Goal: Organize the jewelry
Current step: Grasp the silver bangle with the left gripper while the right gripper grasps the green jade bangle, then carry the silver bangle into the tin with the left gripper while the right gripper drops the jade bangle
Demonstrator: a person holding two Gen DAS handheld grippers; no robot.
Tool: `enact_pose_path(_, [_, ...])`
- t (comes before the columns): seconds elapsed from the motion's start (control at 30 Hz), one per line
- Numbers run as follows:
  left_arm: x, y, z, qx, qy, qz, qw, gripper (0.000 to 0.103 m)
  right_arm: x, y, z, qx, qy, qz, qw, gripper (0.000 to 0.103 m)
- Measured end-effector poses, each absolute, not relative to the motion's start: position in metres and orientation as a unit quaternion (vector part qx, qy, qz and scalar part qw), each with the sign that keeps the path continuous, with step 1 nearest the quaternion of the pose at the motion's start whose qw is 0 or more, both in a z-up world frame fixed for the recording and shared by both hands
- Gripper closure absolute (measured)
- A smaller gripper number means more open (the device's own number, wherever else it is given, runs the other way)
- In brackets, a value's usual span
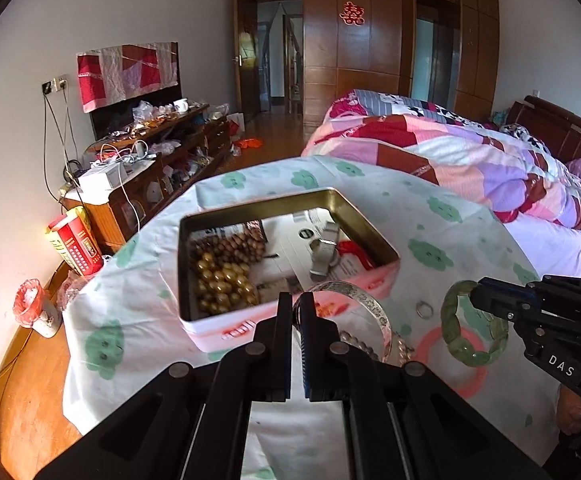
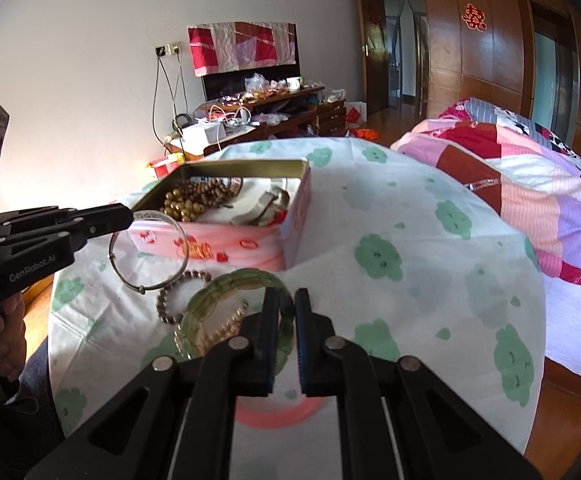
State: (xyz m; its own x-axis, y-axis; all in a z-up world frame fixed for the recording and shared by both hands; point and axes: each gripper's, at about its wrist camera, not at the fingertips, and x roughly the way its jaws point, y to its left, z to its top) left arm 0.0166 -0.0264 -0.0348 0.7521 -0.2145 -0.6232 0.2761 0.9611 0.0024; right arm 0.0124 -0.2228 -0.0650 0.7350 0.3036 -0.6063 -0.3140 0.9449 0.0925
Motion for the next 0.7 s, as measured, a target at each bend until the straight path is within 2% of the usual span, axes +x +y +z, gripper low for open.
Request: enact_pose_path(0.7, [0.060, -0.015, -0.009, 0.051, 0.290, -0.105, 0.950, 0.101, 0.068, -0.205, -0.019, -0.010, 0.279, 0.180, 0.943, 0.093])
